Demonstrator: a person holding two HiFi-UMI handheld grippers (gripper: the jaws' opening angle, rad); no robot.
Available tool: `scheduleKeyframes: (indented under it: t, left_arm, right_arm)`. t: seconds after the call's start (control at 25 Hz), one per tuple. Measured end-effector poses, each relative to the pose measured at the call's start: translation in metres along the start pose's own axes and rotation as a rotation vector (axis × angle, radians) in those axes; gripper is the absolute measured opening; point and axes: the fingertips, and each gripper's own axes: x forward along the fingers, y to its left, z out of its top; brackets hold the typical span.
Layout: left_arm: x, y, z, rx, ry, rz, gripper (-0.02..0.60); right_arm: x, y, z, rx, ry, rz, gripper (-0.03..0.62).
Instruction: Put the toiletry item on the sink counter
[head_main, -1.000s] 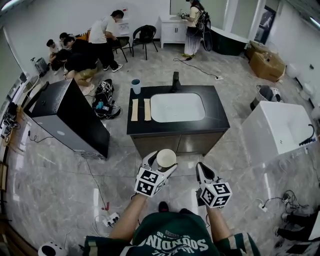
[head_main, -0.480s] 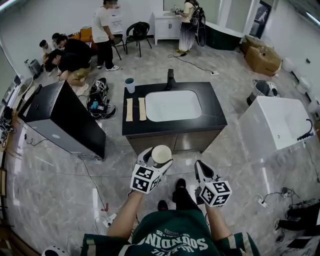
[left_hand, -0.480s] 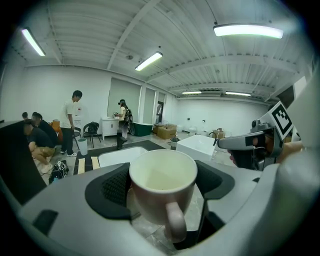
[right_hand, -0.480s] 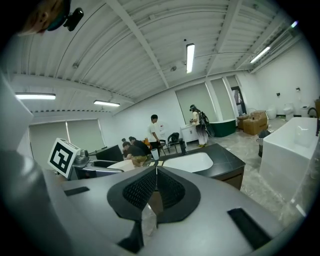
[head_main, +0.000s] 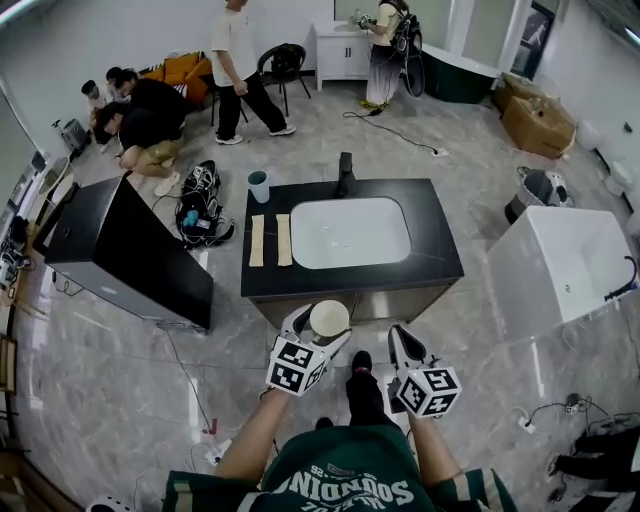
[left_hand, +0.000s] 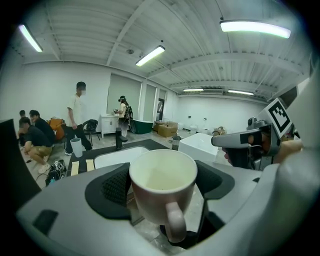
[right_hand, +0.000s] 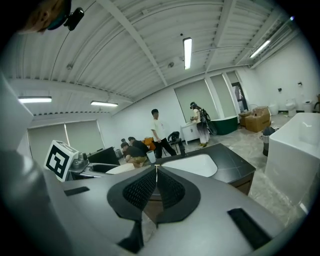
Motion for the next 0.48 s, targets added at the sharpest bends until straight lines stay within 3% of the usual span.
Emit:
scheduleKeyframes:
  t: [0.48]
  left_arm:
    - [0.097,0.097,0.061,-0.044,0.002,0.097,0.411]
  right_arm:
    - [0.135,-0.062,0.076,-0.020,0.030,0.085,0.041]
